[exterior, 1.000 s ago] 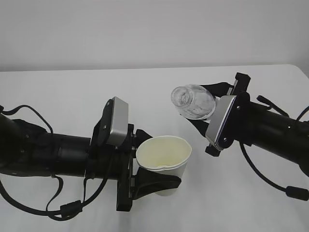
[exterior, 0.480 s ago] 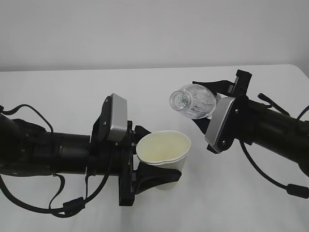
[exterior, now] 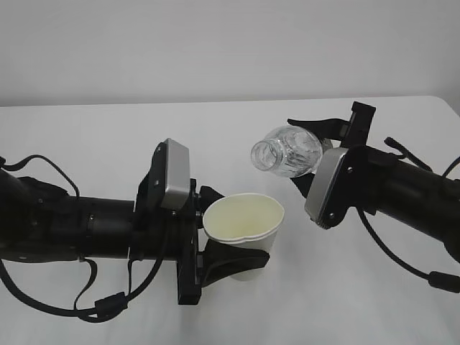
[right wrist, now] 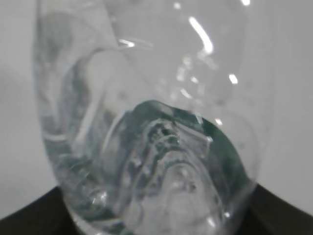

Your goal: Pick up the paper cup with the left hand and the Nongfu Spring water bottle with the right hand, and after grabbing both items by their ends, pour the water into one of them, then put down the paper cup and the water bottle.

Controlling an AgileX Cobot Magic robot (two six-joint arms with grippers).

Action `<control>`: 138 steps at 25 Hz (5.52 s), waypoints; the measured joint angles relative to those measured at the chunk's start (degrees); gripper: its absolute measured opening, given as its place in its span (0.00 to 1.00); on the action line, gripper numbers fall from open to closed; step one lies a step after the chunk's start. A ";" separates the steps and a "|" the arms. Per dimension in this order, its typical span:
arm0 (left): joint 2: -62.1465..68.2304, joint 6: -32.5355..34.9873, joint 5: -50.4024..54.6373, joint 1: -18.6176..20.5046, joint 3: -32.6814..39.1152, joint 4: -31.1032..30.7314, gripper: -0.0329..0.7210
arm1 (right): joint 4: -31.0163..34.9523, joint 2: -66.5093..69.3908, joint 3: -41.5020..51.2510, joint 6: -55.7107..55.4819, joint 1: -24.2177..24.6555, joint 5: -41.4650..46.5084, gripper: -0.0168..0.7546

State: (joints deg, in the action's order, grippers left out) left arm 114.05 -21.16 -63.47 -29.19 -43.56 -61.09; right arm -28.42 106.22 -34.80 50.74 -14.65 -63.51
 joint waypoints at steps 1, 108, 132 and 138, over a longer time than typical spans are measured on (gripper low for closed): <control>0.00 0.00 0.15 0.00 0.00 0.00 0.64 | 0.09 0.00 0.00 0.34 0.00 0.00 0.63; 0.00 1.30 1.51 0.00 0.00 2.52 0.64 | 3.78 0.00 -1.81 25.13 0.00 -0.20 0.63; 0.00 1.30 1.42 0.00 0.00 3.25 0.64 | 3.78 0.00 -1.81 26.69 0.00 -0.20 0.63; 0.00 1.30 1.42 0.00 0.00 3.25 0.64 | 3.78 0.00 -1.81 26.69 0.00 -0.20 0.63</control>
State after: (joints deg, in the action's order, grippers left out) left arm 114.05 -19.87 -62.05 -29.19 -43.56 -57.84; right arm -24.64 106.22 -36.60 77.43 -14.65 -63.72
